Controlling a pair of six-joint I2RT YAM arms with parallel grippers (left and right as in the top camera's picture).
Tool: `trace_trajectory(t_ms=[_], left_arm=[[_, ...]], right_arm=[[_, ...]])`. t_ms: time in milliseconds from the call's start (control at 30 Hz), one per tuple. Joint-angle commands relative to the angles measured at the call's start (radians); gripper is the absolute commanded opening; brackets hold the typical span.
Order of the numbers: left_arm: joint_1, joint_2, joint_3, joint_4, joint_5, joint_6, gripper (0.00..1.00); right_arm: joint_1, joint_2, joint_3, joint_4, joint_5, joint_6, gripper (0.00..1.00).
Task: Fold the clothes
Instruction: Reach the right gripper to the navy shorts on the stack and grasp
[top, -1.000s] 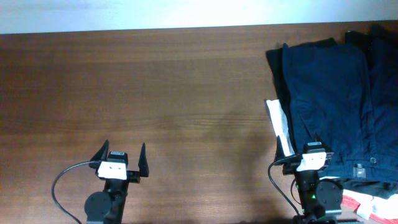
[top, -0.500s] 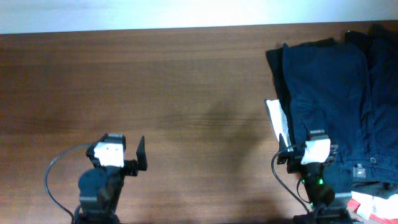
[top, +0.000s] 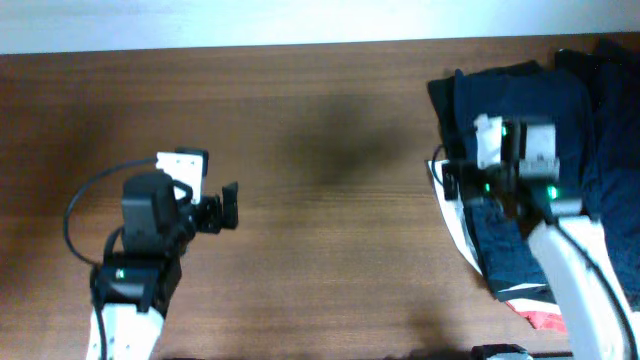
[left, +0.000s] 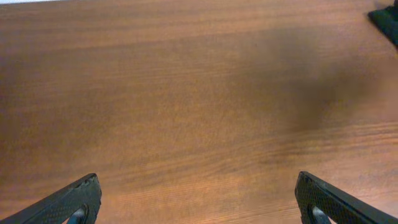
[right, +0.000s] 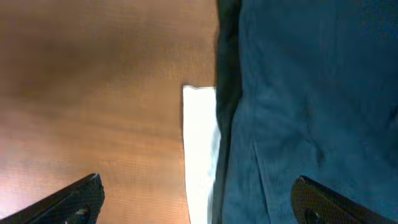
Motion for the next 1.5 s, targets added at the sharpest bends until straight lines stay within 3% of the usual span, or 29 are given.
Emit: trace_trajectory(t_ms=[0, 67, 167, 333, 600, 633, 700, 733, 800, 933, 1067, 1167, 1367, 1400, 1467], left_arm=[[-0.004, 0.119, 0.103, -0.016, 0.049, -0.005, 0.99], [-0.004, 0.177, 0.114, -0.011, 0.051, -0.005, 0.99], [-0.004, 0.242, 0.114, -0.012, 0.051, -0.006, 0.99], [-0.004, 0.297, 0.114, -0.012, 0.052, -0.006, 0.99], [-0.004, 0.297, 0.114, -0.012, 0.051, -0.006, 0.99], [-0.004, 0.297, 0.114, -0.012, 0.051, -0.006, 0.99], [-0.004, 0.297, 0.114, -0.012, 0.051, -0.006, 0.99], [-0.004, 0.297, 0.114, -0.012, 0.051, -0.006, 0.99], [-0.004, 0.297, 0.114, -0.012, 0.051, -0.006, 0.99], [-0.004, 0.297, 0.114, -0.012, 0.051, -0.006, 0.99], [-0.004, 0.297, 0.114, -0.013, 0.051, -0.006, 0.99], [-0.004, 0.297, 0.114, -0.013, 0.051, -0.006, 0.99], [-0.005, 0.297, 0.114, -0.011, 0.055, -0.006, 0.99], [-0.005, 0.297, 0.114, -0.011, 0.056, -0.006, 0.99], [-0.005, 0.297, 0.114, -0.012, 0.056, -0.006, 0.99]], right_arm=[[-0.007, 0.111, 0.096, 0.096, -0.002, 0.01, 0.99], [-0.022, 0.2, 0.096, 0.236, 0.026, 0.01, 0.98], [-0.032, 0.349, 0.096, 0.407, 0.097, 0.011, 0.82], [-0.032, 0.602, 0.096, 0.65, 0.142, 0.032, 0.74], [-0.038, 0.723, 0.096, 0.752, 0.22, 0.079, 0.55], [-0.042, 0.728, 0.096, 0.752, 0.22, 0.079, 0.45], [-0.05, 0.731, 0.096, 0.747, 0.224, 0.087, 0.13], [-0.051, 0.731, 0.096, 0.744, 0.224, 0.087, 0.04], [-0.05, 0.722, 0.096, 0.737, 0.223, 0.087, 0.04], [-0.023, 0.584, 0.124, 0.679, 0.212, 0.086, 0.04], [0.084, 0.401, 0.153, 0.557, 0.109, 0.087, 0.04], [0.193, 0.376, 0.153, 0.535, 0.078, 0.088, 0.04], [0.387, 0.422, 0.153, 0.828, 0.076, 0.219, 0.11], [0.411, 0.431, 0.153, 0.851, 0.077, 0.218, 0.19], [0.441, 0.438, 0.153, 0.826, 0.08, 0.217, 0.89]])
